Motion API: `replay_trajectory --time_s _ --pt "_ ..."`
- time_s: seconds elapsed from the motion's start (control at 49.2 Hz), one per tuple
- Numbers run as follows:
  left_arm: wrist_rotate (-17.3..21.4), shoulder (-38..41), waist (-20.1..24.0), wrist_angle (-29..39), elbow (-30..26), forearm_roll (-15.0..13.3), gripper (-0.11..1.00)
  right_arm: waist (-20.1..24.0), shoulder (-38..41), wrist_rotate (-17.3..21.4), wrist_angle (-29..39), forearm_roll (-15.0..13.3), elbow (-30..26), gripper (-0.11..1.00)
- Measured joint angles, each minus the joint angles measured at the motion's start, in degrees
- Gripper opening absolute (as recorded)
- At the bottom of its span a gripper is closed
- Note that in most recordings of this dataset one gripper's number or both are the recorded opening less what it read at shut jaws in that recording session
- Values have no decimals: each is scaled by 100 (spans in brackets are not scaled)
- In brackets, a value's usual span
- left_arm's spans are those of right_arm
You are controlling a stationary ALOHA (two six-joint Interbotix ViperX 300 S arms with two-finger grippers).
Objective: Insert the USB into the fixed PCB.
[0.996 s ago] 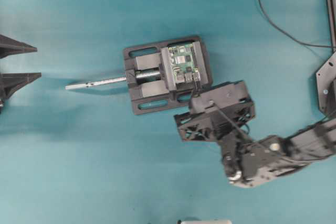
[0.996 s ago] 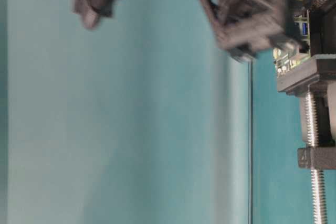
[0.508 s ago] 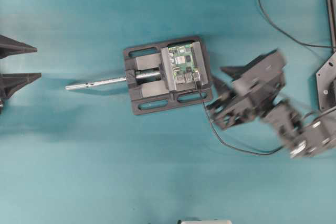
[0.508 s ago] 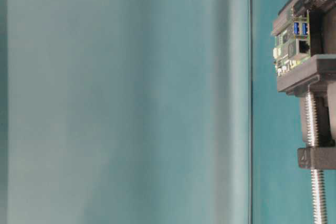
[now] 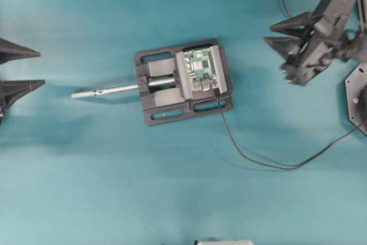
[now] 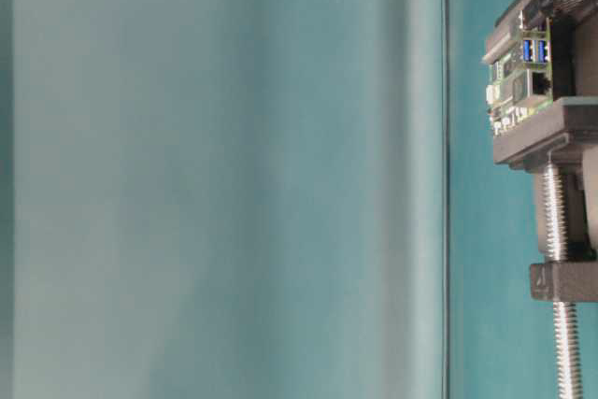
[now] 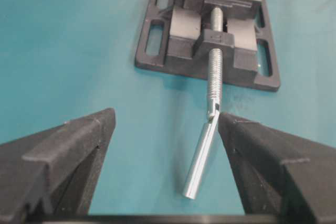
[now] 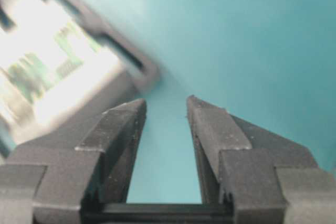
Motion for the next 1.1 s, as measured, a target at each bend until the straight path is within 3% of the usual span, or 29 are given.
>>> replay_trajectory --time_s 0.102,0.203,0.386,0.528,0.813,1.098 --pt "0 0 0 -9 0 0 94 -492 -510 -123 492 -413 378 41" --pt "0 0 0 0 0 0 94 -571 -1116 -123 633 -703 800 41" --pt "0 0 -9 0 0 0 94 -562 -2461 0 1160 -800 1652 41" --pt "0 0 0 0 0 0 94 -554 -3261 18 1327 -826 1925 41" --pt "0 0 0 0 0 0 94 -562 -3401 44 1327 -835 1995 42" --pt "0 0 0 0 0 0 94 -571 -3401 44 2232 -844 1837 42"
